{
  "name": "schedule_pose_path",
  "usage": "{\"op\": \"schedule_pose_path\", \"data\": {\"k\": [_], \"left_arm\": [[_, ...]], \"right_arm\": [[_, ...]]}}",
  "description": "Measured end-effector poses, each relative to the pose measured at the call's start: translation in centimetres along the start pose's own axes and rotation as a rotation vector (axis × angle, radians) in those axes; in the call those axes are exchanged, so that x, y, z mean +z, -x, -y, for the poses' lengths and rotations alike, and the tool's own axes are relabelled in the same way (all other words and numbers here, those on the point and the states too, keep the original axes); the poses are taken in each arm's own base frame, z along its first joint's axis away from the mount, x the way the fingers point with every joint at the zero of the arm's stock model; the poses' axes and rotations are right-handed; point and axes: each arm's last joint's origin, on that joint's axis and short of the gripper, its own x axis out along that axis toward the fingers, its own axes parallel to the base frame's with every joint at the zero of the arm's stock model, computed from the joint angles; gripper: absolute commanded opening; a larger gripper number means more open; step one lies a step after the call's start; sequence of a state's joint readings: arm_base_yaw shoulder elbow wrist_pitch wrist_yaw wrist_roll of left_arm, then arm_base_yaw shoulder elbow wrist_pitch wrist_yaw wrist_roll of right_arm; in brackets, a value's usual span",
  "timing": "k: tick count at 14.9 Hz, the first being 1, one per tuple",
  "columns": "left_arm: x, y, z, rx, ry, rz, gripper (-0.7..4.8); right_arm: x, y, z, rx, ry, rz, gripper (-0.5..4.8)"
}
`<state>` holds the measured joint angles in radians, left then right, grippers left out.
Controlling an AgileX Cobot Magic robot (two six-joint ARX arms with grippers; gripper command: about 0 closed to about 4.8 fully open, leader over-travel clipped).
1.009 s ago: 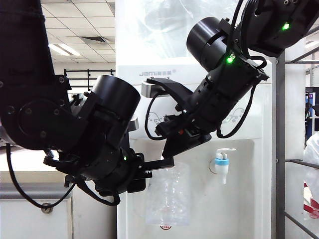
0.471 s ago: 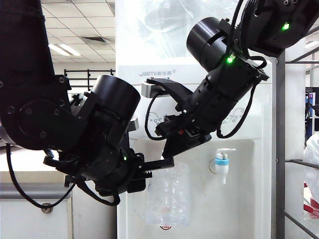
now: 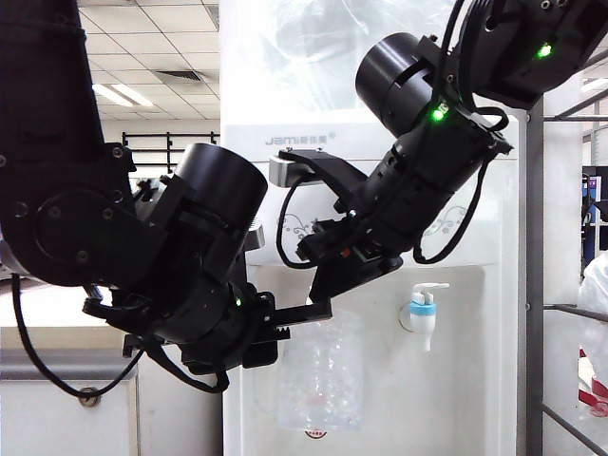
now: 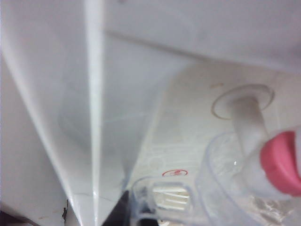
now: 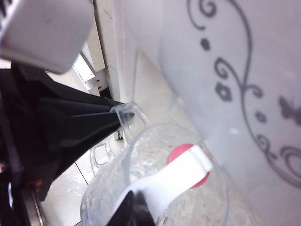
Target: Pick up the plastic mug from the left desk, go to the hot water outlet of the water dispenser, press the vertical switch to get some water, then put the mug back on the desk.
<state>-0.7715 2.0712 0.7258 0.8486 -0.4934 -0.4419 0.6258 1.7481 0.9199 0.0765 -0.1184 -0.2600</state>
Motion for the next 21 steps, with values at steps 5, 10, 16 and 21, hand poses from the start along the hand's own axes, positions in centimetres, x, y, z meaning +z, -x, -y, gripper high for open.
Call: {"op": "schedule_pose_path", "data": {"k": [5, 10, 16, 21], "left_arm": [[0.0, 0.0, 0.0, 0.000, -0.001, 0.000, -0.06], [0.0, 0.0, 0.0, 0.001, -0.001, -0.001, -0.06], [0.0, 0.0, 0.0, 0.000, -0.001, -0.001, -0.06], [0.0, 0.0, 0.0, 0.000, -0.001, -0.001, -0.06]], "right_arm": [[0.0, 0.0, 0.0, 0.000, 0.000, 0.000, -0.06], [0.0, 0.0, 0.0, -0.016, 0.001, -0.004, -0.06], [0.9, 2.2, 0.2, -0.058, -0.003, 0.021, -0.06], [4.1, 10.2, 0.0, -0.074, -0.116, 0.208, -0.06]]}}
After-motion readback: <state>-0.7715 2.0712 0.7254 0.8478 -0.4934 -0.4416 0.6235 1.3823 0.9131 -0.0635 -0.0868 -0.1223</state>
